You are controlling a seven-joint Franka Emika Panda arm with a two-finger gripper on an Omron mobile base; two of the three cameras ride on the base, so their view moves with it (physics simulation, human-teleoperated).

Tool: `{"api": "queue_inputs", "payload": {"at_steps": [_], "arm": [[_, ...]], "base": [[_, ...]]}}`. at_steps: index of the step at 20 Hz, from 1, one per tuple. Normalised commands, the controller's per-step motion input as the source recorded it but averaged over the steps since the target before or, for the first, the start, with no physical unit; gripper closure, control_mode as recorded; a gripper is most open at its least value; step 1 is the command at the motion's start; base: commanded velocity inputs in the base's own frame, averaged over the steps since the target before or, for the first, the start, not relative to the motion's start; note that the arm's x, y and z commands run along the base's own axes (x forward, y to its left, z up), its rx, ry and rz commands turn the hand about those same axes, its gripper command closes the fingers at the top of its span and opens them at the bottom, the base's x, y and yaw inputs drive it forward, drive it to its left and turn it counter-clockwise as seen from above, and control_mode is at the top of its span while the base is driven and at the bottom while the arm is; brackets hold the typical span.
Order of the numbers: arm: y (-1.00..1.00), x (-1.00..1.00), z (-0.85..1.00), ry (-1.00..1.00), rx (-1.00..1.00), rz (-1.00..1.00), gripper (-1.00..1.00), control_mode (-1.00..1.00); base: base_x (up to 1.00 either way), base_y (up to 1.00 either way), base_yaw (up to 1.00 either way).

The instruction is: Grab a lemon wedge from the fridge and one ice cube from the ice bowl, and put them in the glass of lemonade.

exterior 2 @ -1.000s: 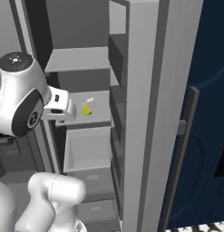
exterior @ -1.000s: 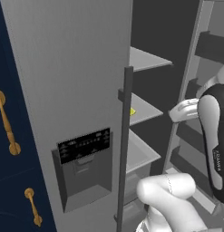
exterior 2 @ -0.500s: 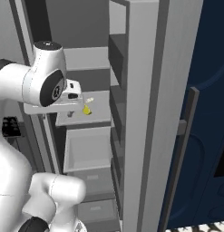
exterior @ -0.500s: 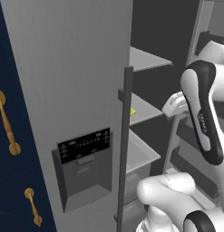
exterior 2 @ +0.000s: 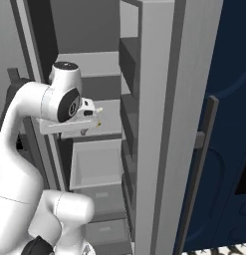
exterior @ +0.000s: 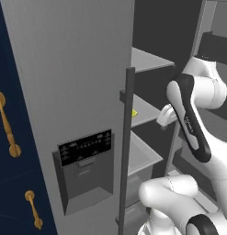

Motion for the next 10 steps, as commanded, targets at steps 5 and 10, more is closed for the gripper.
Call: {"api": "queue_inputs", "payload": {"at_steps": [5, 10], "arm": [[0.07, 0.64, -0.07, -0.11, 0.00, 0.00, -1.00, -1.00], [0.21, 0.91, 0.00, -0.03, 0.00, 0.00, -1.00, -1.00]], "base": [[0.00, 0.00, 0.00], [0.00, 0.00, 0.00]]}}
